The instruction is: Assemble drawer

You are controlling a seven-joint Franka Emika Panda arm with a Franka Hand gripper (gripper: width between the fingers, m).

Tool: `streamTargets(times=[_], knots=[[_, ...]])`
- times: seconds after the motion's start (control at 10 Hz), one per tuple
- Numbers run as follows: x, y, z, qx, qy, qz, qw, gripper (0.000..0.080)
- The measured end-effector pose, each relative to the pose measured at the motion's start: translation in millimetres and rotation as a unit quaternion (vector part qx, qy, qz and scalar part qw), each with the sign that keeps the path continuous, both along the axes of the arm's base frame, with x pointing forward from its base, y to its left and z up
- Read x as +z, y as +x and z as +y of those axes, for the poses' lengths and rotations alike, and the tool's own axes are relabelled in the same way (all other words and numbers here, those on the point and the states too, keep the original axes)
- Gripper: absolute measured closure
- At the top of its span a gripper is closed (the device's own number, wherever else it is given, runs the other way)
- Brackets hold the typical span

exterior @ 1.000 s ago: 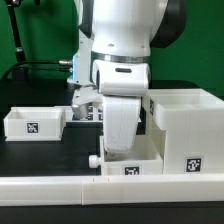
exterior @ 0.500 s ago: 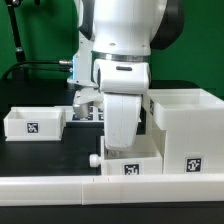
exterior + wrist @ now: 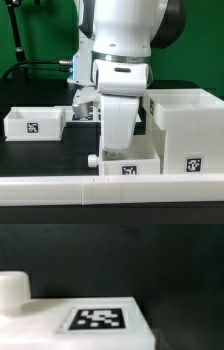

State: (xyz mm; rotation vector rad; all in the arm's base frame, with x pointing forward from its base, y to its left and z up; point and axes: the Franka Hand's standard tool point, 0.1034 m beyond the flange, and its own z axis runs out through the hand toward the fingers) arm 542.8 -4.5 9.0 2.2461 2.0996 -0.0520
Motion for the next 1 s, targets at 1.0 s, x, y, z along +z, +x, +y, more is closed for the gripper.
streamTargets(times=[1.0], knots=[[-0.2,0.9,-3.3,0.008,0.0,-0.013,1.0,0.0757]])
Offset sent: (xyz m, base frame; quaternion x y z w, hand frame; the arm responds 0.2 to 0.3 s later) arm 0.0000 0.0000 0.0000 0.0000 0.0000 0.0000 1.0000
